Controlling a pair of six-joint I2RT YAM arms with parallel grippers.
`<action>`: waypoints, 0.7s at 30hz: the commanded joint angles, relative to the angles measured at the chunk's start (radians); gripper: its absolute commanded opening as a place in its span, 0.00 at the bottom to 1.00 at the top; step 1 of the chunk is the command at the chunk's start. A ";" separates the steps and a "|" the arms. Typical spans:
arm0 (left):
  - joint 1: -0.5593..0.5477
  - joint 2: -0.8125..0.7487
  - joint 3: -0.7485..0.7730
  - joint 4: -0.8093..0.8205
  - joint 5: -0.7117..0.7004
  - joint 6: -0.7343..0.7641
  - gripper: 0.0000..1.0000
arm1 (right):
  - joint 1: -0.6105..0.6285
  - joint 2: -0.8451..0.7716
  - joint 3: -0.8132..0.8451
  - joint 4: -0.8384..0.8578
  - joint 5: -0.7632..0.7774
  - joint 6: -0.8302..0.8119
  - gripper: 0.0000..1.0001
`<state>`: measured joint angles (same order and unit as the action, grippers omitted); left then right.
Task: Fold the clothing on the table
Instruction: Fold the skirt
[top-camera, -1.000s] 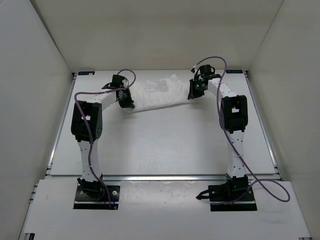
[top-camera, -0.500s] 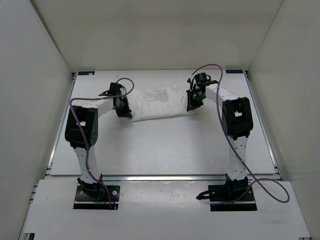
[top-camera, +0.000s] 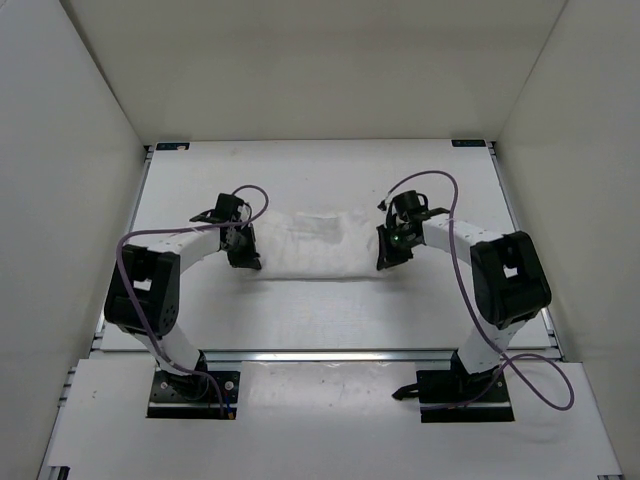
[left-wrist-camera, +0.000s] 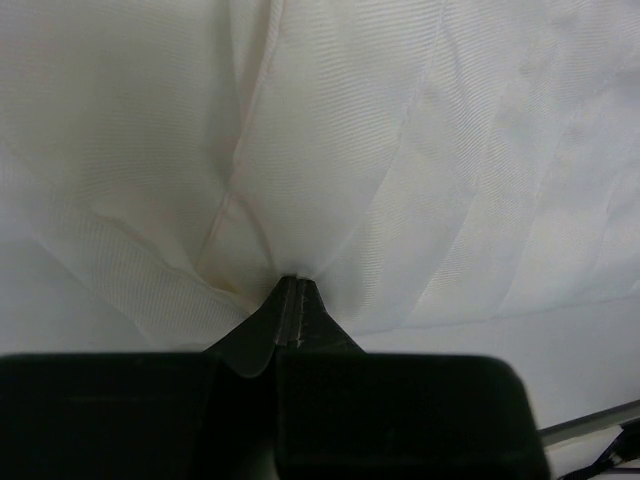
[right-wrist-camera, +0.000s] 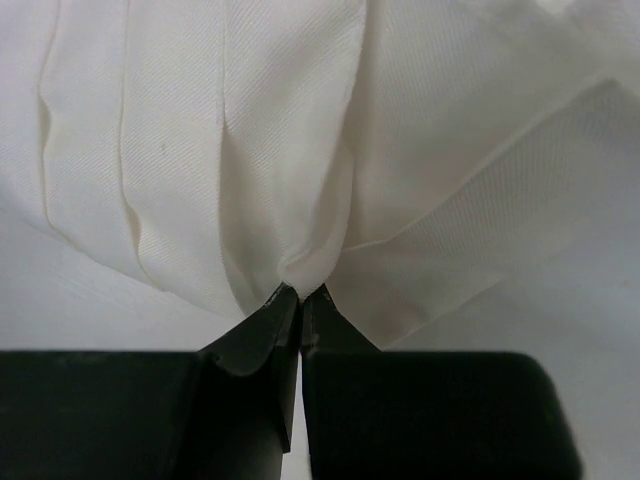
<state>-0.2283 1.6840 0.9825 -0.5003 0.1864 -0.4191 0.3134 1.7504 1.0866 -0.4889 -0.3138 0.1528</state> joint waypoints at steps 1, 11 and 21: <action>-0.031 -0.108 -0.063 -0.014 0.005 -0.006 0.00 | 0.004 -0.098 -0.086 0.058 -0.001 0.044 0.00; -0.014 -0.165 -0.030 -0.040 0.027 0.000 0.18 | -0.042 -0.173 -0.093 0.035 -0.011 0.053 0.35; 0.006 -0.256 0.033 -0.017 -0.021 0.008 0.75 | -0.119 -0.302 -0.109 0.012 -0.015 0.070 0.97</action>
<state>-0.2432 1.4380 1.0119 -0.5129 0.1936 -0.4164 0.2005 1.4868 0.9714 -0.4709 -0.3447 0.2321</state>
